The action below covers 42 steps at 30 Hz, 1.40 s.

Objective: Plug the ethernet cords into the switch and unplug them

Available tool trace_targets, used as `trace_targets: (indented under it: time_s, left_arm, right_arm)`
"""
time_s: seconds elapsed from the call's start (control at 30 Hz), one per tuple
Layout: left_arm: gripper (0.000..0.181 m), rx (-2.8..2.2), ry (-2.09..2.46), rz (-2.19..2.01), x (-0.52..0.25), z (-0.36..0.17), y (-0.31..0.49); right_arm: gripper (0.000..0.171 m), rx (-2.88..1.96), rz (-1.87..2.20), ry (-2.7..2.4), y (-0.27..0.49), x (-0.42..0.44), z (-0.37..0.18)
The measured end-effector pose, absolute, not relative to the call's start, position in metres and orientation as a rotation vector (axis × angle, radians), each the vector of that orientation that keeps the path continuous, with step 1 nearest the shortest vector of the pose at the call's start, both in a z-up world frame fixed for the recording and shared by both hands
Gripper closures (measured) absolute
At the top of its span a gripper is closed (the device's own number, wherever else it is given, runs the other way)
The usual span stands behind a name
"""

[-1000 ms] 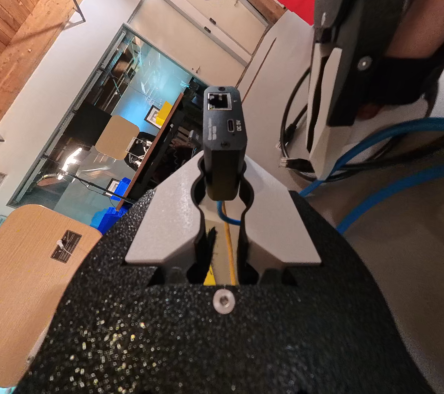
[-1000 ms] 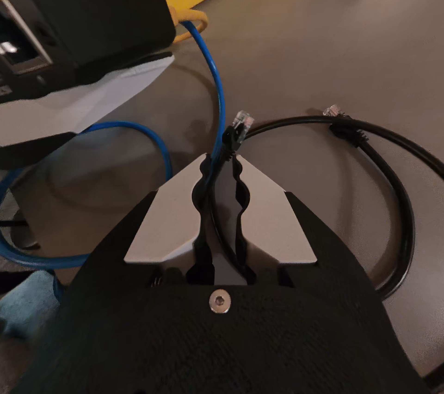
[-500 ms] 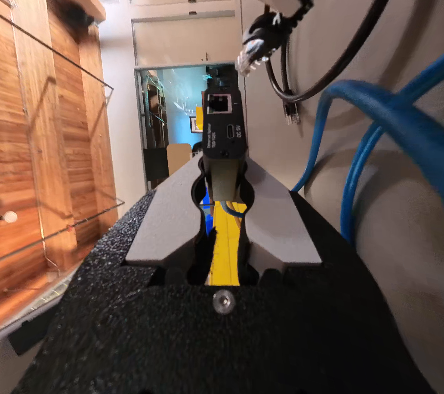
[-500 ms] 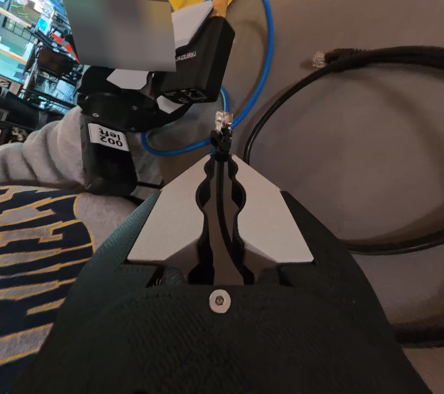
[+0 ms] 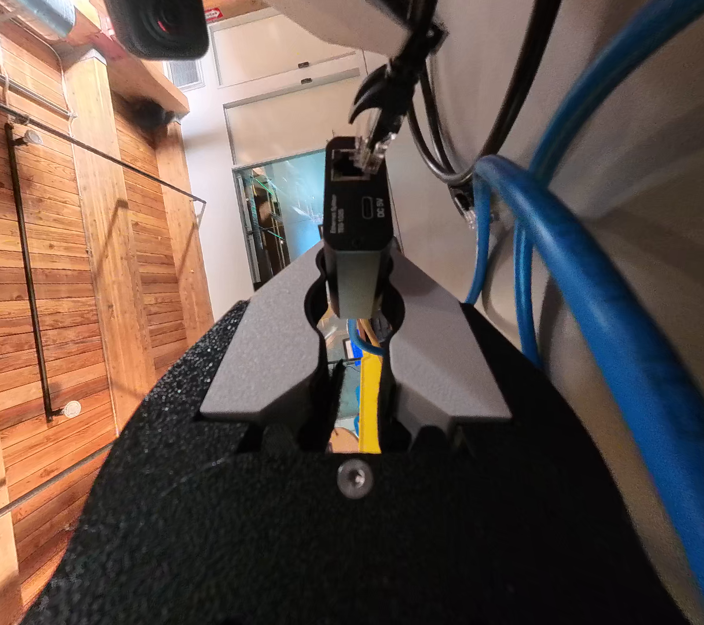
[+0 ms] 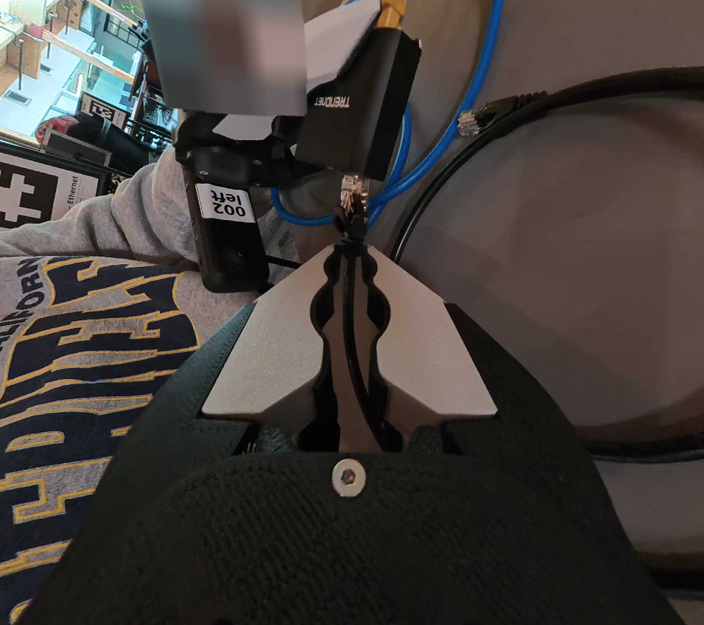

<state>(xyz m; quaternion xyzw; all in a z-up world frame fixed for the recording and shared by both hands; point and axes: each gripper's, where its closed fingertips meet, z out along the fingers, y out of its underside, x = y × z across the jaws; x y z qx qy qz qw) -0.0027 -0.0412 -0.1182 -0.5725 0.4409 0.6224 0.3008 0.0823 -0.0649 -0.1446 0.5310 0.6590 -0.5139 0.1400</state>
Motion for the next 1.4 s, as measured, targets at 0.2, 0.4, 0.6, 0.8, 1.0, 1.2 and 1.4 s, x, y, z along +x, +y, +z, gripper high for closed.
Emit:
trace_targets:
  time_s: [0.2, 0.4, 0.6, 0.8, 1.0, 1.2, 1.4]
  left_arm:
    - [0.16, -1.514, 1.194, 1.663, -0.002, -0.12, -0.042]
    - [0.161, -1.52, 1.202, 1.666, -0.003, -0.122, -0.041]
    - [0.16, -1.521, 1.206, 1.665, -0.002, -0.123, -0.041]
    - [0.16, -1.511, 1.235, 1.68, 0.0, -0.124, -0.04]
    - [0.16, -1.532, 1.225, 1.687, -0.001, -0.125, -0.04]
    - [0.16, -1.625, 1.187, 1.688, -0.008, -0.131, -0.04]
    - [0.159, -1.779, 1.133, 1.653, -0.019, -0.142, -0.04]
  right_arm:
    - [0.163, 1.527, -1.497, 1.876, -0.065, 0.083, -0.144]
    - [0.163, 1.523, -1.515, 1.859, -0.064, 0.083, -0.141]
    - [0.163, 1.533, -1.511, 1.856, -0.064, 0.082, -0.142]
    - [0.164, 1.548, -1.496, 1.861, -0.063, 0.082, -0.145]
    - [0.163, 1.579, -1.563, 1.839, -0.056, 0.077, -0.139]
    - [0.163, 1.641, -1.626, 1.908, -0.053, 0.069, -0.144]
    - [0.154, 1.725, -1.767, 2.074, -0.048, 0.059, -0.148]
